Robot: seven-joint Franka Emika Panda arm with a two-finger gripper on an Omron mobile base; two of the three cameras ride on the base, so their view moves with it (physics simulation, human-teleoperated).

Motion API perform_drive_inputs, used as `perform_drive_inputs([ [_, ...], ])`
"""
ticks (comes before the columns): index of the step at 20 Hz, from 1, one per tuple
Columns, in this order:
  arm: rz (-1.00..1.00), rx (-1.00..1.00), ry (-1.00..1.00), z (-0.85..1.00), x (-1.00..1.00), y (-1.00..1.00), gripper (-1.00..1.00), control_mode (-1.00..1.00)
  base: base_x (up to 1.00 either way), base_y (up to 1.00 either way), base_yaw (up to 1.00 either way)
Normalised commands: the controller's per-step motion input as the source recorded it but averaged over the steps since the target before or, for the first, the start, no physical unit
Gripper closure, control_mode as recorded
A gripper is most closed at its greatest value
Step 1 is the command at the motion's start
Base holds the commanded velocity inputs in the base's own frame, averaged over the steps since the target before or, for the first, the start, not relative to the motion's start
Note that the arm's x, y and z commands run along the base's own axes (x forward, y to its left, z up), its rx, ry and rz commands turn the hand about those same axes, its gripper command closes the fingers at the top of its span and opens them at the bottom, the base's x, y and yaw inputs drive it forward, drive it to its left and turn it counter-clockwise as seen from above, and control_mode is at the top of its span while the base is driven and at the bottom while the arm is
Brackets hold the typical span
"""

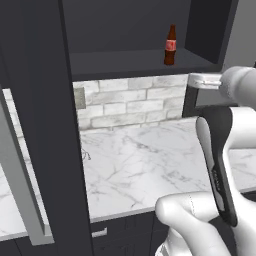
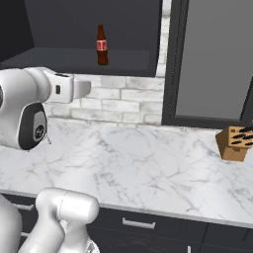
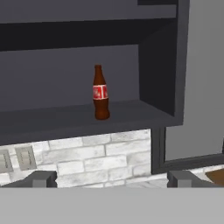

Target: Sort all alcoholic drinks to one cabinet, and non-alcoholic drinks to the other.

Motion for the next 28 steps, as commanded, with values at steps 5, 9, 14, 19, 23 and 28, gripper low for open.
perform_drive_inputs([
  [5,0.03,0.0,-0.01,0.02,-0.4,0.0,-1.0,-1.0,0.0,0.0,0.0],
  [9,0.0,0.0,0.0,0.03,-0.34,0.0,-1.0,-1.0,0.0,0.0,0.0],
  [14,0.0,0.0,0.0,0.0,-0.23,0.0,-1.0,-1.0,0.0,0.0,0.0],
  [19,0.0,0.0,0.0,0.0,-0.09,0.0,-1.0,1.0,-0.23,0.0,0.0],
  [23,0.0,0.0,0.0,0.0,0.0,0.0,-1.0,1.0,-0.52,0.0,0.0],
  [28,0.0,0.0,0.0,0.0,0.0,0.0,-1.0,1.0,-0.56,0.0,0.0],
])
